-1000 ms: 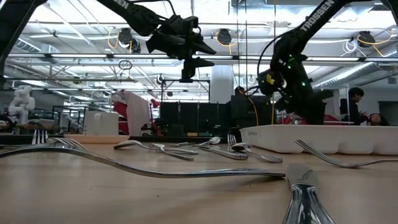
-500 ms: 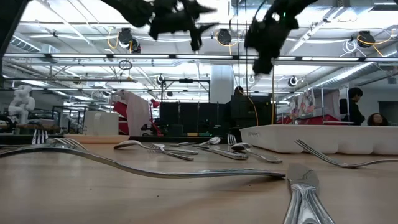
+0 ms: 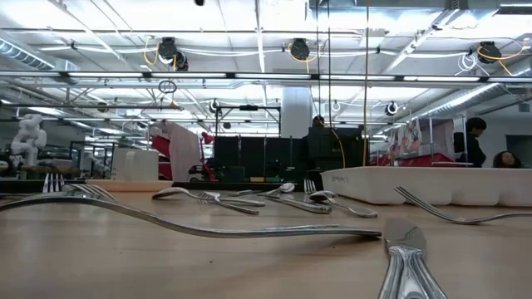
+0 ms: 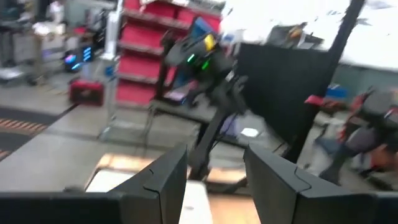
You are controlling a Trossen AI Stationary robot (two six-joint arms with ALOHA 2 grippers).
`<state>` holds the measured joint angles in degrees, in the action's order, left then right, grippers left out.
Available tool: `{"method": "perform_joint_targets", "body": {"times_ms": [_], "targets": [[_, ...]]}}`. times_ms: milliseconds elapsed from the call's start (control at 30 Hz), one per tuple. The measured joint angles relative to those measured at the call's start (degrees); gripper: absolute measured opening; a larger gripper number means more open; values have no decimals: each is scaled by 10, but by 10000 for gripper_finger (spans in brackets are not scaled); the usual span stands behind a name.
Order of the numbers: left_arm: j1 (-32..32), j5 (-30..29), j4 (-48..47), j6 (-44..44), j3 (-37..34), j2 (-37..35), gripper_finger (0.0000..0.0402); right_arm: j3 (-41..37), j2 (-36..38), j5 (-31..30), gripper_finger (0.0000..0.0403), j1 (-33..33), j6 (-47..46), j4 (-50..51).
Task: Sort silverware
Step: Put the silver fork into the silverware rack
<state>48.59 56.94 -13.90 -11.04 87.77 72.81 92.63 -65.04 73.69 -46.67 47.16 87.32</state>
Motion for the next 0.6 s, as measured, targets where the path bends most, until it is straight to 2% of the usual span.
{"method": "perform_joint_targets", "body": {"times_ms": [100, 200, 267, 400, 500, 600], "targets": [[-4, -24, -91, 51, -1, -20, 164, -80, 69, 36, 87, -9, -5, -47], [-17, -27, -95, 54, -38, -38, 164, -187, 124, 64, 75, -15, -64, -129], [-27, -29, -61, 38, -87, -54, 164, -265, 150, 88, 67, -16, -131, -209], [-56, -43, 73, -60, -225, -90, 164, -386, 168, 160, 56, -16, -273, -380], [-78, -78, 169, -135, -340, -124, 164, -428, 164, 159, 53, -16, -334, -435], [-93, -112, 182, -186, -433, -157, 164, -434, 155, 162, 52, -16, -369, -457]]}}
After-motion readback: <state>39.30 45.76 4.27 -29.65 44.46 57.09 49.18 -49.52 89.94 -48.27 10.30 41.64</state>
